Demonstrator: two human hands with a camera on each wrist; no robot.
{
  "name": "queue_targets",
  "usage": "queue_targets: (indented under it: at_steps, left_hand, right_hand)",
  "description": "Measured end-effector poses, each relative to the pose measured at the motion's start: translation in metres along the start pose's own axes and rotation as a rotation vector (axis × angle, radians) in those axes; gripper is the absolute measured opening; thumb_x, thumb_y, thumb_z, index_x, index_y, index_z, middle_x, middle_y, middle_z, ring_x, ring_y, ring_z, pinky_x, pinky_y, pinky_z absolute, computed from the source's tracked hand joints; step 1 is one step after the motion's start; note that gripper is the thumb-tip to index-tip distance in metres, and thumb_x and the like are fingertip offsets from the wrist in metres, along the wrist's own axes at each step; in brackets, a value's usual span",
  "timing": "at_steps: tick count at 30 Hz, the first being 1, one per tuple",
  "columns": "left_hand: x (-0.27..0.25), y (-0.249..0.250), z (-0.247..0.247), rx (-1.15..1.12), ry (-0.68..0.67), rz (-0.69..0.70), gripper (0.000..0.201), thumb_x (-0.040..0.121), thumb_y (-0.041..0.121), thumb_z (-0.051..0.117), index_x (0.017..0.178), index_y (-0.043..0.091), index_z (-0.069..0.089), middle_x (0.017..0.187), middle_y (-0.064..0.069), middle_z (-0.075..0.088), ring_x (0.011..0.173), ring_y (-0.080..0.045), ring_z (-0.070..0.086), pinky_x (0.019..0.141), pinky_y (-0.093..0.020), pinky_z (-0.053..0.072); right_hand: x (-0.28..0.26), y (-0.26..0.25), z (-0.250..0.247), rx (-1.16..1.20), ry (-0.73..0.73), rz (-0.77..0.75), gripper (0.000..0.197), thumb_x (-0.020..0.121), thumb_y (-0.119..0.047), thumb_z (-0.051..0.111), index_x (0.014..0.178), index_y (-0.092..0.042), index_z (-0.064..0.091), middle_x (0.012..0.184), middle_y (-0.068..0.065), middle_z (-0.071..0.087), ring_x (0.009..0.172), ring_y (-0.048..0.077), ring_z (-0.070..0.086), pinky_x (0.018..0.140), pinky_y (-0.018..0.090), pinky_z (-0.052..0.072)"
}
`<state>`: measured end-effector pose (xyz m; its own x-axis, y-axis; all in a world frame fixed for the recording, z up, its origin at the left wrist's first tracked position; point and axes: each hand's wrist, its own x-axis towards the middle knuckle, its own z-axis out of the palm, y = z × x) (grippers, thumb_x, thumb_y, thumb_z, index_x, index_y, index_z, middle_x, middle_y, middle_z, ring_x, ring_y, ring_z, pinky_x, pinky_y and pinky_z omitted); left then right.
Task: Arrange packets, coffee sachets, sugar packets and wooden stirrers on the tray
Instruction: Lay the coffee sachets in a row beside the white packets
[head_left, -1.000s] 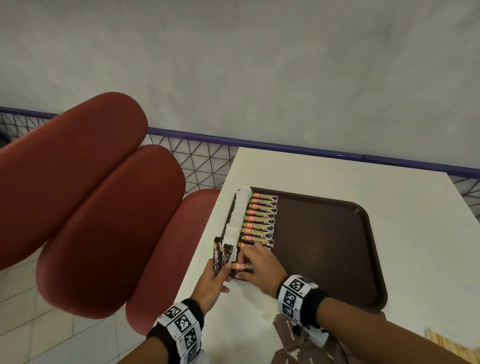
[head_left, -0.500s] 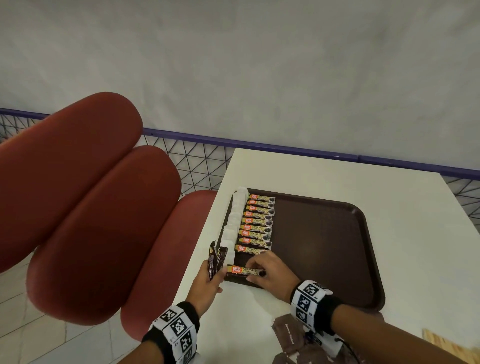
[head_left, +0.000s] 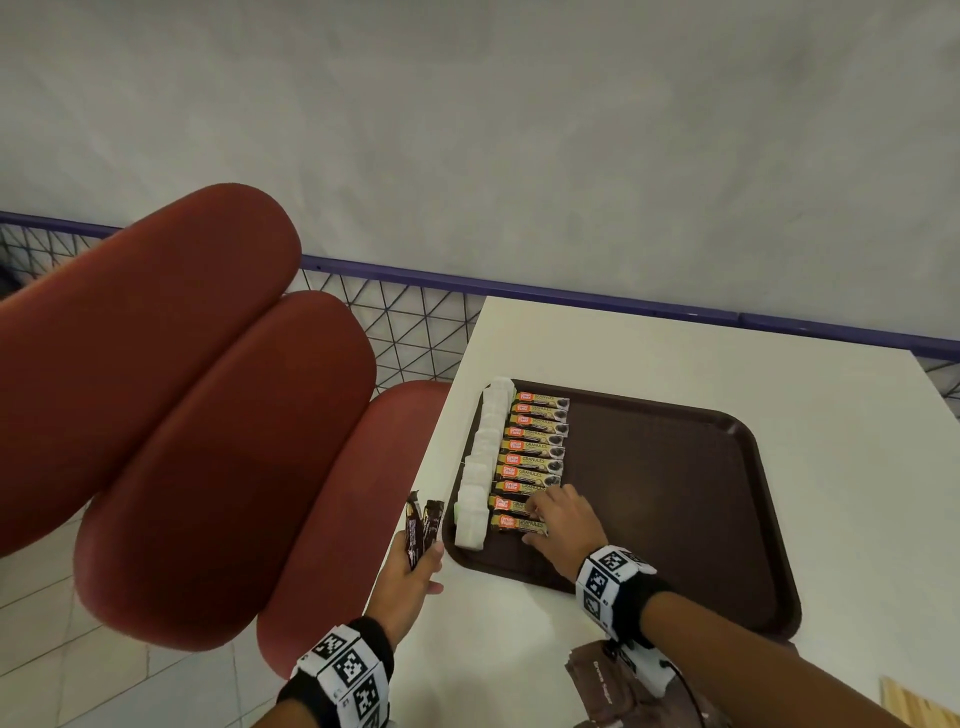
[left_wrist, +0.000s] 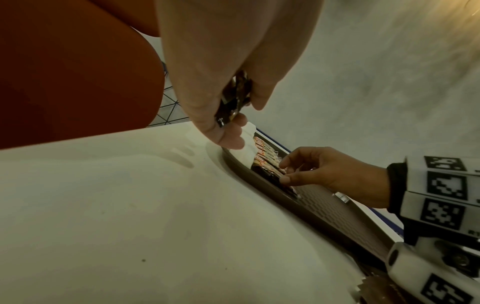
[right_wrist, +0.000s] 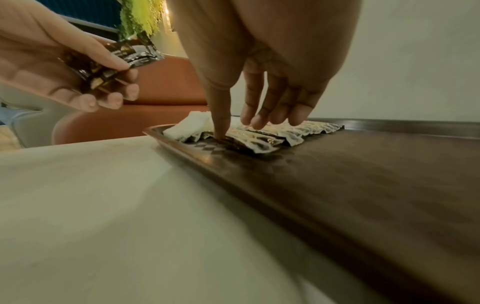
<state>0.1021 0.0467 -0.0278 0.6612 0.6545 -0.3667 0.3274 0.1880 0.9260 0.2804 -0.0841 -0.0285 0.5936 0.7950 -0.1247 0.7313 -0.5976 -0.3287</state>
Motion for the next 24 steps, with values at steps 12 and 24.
queue_targets:
  at_steps: [12, 24]
  left_hand:
    - [0.000, -0.003, -0.002, -0.016, -0.003, -0.024, 0.011, 0.094, 0.011, 0.053, 0.097, 0.022, 0.052, 0.092, -0.005, 0.055, 0.081, -0.017, 0.054, 0.066, -0.028, 0.051]
    - [-0.004, 0.005, 0.012, -0.057, -0.073, -0.055, 0.016, 0.095, 0.009, 0.051, 0.110, 0.008, 0.058, 0.094, -0.010, 0.064, 0.081, -0.019, 0.059, 0.066, -0.028, 0.054]
  right_hand:
    - [0.009, 0.001, 0.005, -0.041, 0.030, -0.011, 0.024, 0.090, -0.031, 0.054, 0.112, -0.021, 0.054, 0.120, -0.002, 0.052, 0.115, 0.018, 0.042, 0.097, 0.027, 0.031]
    - [-0.009, -0.032, -0.006, 0.333, 0.010, -0.168, 0.025, 0.093, -0.035, 0.048, 0.099, -0.016, 0.062, 0.098, 0.002, 0.061, 0.093, 0.014, 0.047, 0.086, 0.029, 0.039]
